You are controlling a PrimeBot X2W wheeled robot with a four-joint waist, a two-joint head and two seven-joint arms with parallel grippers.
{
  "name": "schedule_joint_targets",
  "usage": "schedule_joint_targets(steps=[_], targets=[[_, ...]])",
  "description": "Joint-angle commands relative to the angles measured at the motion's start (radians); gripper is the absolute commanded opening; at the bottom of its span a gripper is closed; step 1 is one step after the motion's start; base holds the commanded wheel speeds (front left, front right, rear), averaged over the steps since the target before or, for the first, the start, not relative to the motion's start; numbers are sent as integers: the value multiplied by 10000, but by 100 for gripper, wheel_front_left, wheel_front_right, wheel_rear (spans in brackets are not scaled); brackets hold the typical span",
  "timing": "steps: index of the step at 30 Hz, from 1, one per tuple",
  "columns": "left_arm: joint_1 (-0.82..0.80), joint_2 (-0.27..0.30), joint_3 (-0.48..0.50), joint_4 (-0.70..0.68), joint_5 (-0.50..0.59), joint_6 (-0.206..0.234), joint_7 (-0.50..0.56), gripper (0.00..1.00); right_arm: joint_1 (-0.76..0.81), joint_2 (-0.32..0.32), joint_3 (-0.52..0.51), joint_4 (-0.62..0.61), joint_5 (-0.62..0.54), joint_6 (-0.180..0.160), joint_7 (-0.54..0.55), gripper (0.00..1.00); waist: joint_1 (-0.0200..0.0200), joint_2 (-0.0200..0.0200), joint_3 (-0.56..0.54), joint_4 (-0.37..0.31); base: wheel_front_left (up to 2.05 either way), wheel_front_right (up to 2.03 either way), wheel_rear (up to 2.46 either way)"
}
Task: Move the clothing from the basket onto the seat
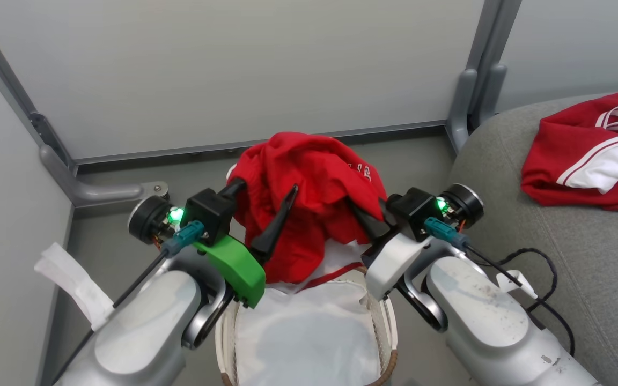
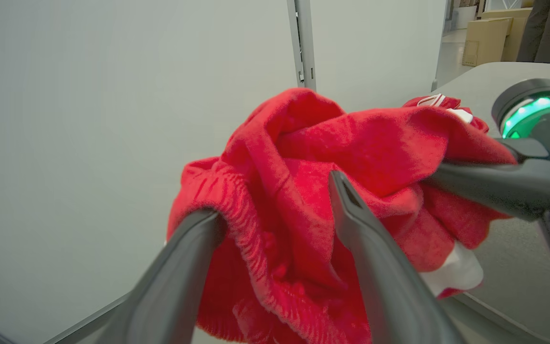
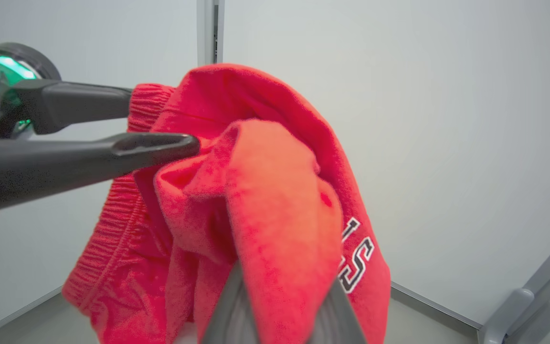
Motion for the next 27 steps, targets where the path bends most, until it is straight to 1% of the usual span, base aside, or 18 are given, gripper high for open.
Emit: schedule_joint_targets(steps=[1,8,16,24,27], targets=[[350,-62,46,54,-146,86,-151,100,220,-122,-311,-121,-223,-14,-21,0,1,0,55,-60,0,0,0],[1296,-288,-49,190,-414,257,-627,100,868,-342,-1731,-505,-859,-14,-21,0,1,0,118,-151,0,0,0],[1932,-534,-191,191,-472,370,-904,100,1553,-602,-3171,-887,-1402,-14,-21,0,1,0,171,-208,0,0,0],[2107,-812,-275,199,-399,285,-1061,100,2159,-761,-4145,-1224,-1748,-14,-21,0,1,0,219,-375,0,0,0],[2127,-838,-282,221,-359,278,-1103,100,2318,-773,-4360,-1348,-1825,-14,-21,0,1,0,237,-508,0,0,0]])
